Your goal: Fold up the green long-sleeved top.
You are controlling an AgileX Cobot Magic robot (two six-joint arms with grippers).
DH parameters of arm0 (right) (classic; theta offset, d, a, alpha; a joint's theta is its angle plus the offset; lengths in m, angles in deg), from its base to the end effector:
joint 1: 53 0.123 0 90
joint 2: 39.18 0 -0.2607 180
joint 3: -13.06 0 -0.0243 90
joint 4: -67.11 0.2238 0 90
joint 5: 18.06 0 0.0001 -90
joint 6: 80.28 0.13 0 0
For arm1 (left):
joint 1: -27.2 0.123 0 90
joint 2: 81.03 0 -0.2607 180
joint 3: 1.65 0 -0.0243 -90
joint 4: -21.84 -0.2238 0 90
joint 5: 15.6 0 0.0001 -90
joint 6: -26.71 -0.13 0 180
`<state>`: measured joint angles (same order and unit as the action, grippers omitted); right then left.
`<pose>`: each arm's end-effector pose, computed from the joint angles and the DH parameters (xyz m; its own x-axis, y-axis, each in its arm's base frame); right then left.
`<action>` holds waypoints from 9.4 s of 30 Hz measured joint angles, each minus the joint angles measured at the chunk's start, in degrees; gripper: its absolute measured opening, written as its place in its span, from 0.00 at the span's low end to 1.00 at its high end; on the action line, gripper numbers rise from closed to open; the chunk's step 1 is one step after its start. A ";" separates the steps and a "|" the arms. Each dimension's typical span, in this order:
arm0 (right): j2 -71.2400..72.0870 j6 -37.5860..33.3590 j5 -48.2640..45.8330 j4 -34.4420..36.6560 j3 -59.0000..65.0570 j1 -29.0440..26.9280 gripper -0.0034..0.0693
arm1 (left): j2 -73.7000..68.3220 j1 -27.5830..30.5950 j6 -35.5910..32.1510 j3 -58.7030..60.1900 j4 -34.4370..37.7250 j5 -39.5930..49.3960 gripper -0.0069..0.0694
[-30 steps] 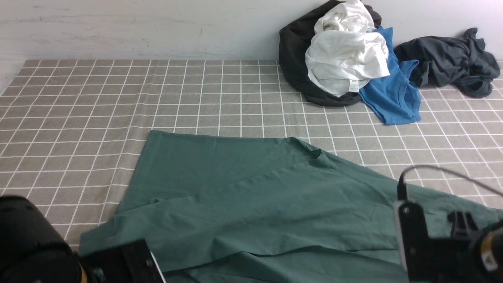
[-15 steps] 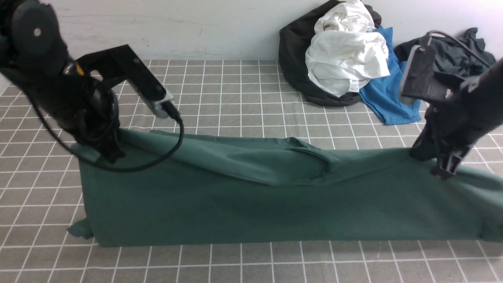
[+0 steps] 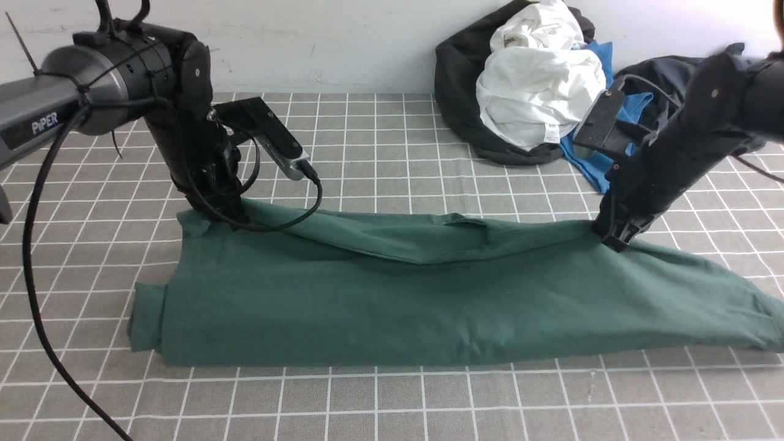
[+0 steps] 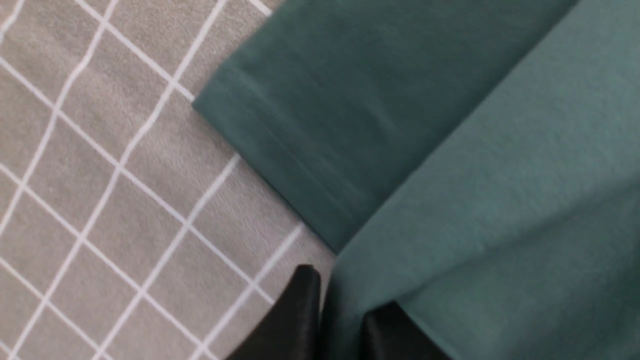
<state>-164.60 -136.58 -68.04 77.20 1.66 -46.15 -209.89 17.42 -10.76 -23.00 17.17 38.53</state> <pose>0.3968 0.0652 0.1430 -0.4960 -0.8216 -0.2810 -0.8277 0.5452 -0.1330 0.4205 -0.0638 0.1588 -0.6178 0.7602 -0.2013 0.7172 0.6496 0.2521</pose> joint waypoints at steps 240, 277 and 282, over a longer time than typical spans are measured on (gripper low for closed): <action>105.54 63.58 35.71 -10.67 74.23 35.07 0.03 | 120.83 -2.70 34.16 67.44 6.04 5.52 0.08; 117.49 64.77 30.03 -12.59 89.36 -10.09 0.03 | 120.83 -2.70 34.16 67.49 6.00 5.52 0.08; 117.49 64.77 30.03 -12.59 89.36 -10.09 0.03 | 120.83 -2.70 34.16 67.49 6.00 5.52 0.08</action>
<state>-47.11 -71.82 -38.01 64.61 91.02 -56.24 -89.06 14.73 23.40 44.48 23.18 44.05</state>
